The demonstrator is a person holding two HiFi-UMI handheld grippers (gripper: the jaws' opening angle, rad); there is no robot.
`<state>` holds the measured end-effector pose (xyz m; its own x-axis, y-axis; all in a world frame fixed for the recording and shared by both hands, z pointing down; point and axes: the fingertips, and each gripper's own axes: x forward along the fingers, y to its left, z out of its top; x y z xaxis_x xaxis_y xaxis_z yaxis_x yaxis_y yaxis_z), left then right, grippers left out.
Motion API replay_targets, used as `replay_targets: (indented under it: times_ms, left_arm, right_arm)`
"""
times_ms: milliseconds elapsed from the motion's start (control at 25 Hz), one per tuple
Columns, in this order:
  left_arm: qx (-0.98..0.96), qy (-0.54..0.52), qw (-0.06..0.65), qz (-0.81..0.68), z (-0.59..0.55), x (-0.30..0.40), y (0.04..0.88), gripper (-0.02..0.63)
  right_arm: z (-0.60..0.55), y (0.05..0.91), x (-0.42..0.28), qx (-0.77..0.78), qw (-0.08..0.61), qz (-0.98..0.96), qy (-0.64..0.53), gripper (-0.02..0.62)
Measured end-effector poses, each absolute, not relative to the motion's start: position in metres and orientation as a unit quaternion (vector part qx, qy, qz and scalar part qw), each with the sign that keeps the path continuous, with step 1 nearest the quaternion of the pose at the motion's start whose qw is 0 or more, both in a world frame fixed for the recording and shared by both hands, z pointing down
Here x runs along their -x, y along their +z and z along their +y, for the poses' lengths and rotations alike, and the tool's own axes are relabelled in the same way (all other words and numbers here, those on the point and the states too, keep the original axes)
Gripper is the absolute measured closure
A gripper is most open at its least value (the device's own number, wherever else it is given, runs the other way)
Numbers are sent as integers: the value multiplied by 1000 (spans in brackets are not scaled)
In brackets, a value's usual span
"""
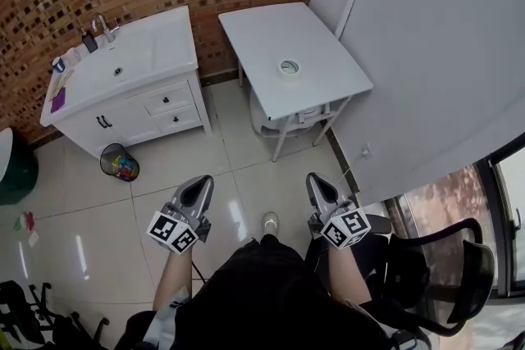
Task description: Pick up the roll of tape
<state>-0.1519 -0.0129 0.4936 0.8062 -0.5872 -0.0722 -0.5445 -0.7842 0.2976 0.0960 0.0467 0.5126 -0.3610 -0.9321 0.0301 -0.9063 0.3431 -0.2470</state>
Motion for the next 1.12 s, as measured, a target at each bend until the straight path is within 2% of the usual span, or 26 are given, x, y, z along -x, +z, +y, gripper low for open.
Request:
replay_targets:
  times_ms: [560, 1120]
  left_arm:
    - [-938, -78, 134, -311, -121, 48, 492, 604]
    - [-936, -67, 152, -309, -172, 13, 515, 604]
  right_arm:
    - [-71, 518, -199, 551, 65, 824, -117, 589]
    - [-120, 533, -227, 547, 51, 825, -132, 589]
